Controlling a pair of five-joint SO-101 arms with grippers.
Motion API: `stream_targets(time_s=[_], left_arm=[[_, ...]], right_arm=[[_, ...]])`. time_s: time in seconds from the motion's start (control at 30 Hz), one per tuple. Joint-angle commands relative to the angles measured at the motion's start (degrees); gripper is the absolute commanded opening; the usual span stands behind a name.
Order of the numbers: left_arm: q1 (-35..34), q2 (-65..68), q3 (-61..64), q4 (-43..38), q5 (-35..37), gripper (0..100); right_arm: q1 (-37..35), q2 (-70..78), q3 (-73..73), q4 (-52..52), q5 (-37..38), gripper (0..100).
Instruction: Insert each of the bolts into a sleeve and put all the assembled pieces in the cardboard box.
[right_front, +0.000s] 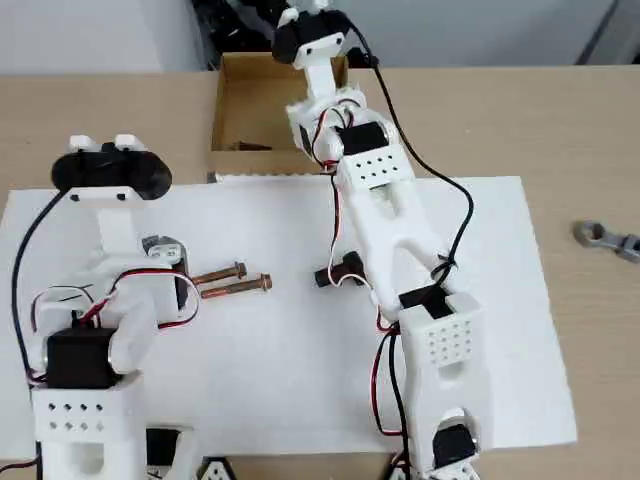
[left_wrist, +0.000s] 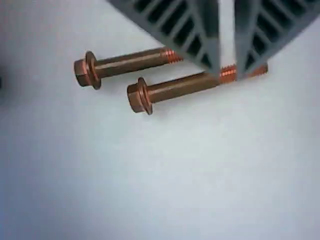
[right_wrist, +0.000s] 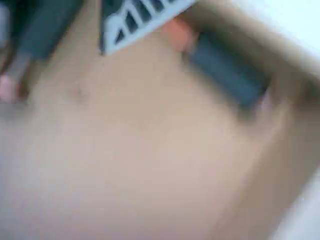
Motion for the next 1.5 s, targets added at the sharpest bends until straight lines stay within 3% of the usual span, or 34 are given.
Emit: stream_targets(time_s=[0.0,0.1,0.23,0.43,0.57,0.73,0.97,1.23,1.47], left_arm=[[-0.26,5.8,-0.84,-1.14,-1.85,1],[-0.26,15.47,-4.26,-0.97,-2.9,3],[-0.09,28.84,-14.9,0.44,-4.48,13],[0.09,45.8,-32.13,9.05,-14.24,15],[-0.26,52.84,-36.7,13.89,-21.1,15],[-1.14,55.03,-36.79,14.42,-31.82,15],[-0.7,55.03,-34.24,14.24,-44.4,15],[0.0,54.77,-23.25,7.82,-47.38,15],[4.57,54.51,-20.97,3.43,-47.47,15]], right_arm=[[0.4,-5.58,-2.81,5.58,3.43,0.5],[0.75,-8.66,-2.73,12.26,4.92,0.2],[1.8,-13.67,-2.73,20.79,5.36,0.2],[3.47,-22.37,-2.73,34.24,8.09,0.2],[4.53,-27.3,-2.73,42.07,8.53,0.2],[5.23,-32.04,-2.46,48.48,8.7,0.2],[4.79,-41.63,6.95,48.84,8.7,0.2],[5.14,-57.01,24.44,48.57,8.7,0.2],[5.23,-66.15,33.76,48.57,8.7,0.2]])
